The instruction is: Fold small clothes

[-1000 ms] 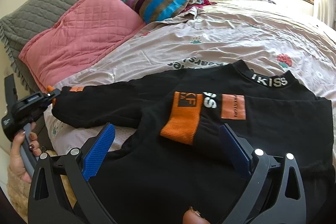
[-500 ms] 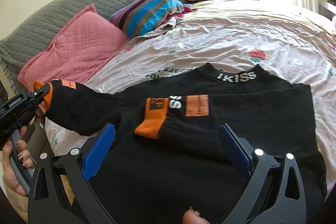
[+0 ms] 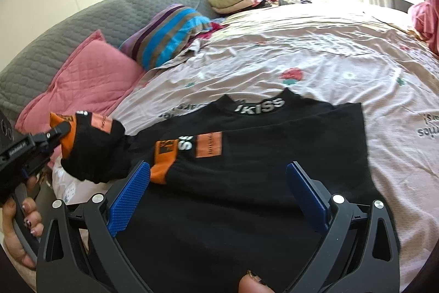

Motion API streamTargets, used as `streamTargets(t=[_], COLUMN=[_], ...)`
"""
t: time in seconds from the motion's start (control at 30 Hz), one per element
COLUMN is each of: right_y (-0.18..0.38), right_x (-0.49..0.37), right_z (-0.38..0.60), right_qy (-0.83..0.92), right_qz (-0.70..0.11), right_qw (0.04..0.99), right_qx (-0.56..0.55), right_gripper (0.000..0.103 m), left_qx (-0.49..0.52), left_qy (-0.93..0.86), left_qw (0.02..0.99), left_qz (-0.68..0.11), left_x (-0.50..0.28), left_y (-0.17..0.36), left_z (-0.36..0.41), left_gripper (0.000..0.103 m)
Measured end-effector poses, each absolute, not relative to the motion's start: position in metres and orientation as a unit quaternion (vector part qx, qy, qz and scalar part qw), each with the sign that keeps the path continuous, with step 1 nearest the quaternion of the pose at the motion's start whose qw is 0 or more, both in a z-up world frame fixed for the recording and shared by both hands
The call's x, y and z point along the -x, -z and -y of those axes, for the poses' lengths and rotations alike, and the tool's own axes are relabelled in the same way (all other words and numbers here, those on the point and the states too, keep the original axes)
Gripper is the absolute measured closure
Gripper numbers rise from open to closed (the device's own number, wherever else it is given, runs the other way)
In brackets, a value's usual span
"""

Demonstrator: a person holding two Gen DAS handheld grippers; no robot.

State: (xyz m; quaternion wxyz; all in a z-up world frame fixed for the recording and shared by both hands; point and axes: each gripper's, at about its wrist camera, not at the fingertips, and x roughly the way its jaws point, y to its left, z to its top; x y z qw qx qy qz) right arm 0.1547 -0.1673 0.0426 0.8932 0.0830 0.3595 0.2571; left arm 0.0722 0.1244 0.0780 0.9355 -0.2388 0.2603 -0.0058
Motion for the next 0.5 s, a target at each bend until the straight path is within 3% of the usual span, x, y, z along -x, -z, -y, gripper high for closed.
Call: streamTargets(t=[0.27,0.43,0.5], right_y=[-0.038,-0.033,-0.03], right_x=[-0.161,-0.165,-0.168], right_z=[0.204,0.219,0.222], right_qy=[-0.219,-0.203,-0.2], right_qz=[-0.36,-0.365,-0.369], right_qw=[0.901,0.9,0.899], right_qx=[-0.108,-0.121,-0.127], right_gripper=[0.005,0.005,0.005], left_qx=[0.22,0.214,0.22], left_qy=[0.056,0.088,0.113], left_qw=[0.922,0.909,0.9], left_qz=[-0.312,-0.348,-0.36], left_x=[-0.095,-0.105,-0.107], left_y=[-0.057,-0.04,-0.034], left_z=[-0.078,-0.053,-0.045], left_gripper=[0.095,0.083,0.083])
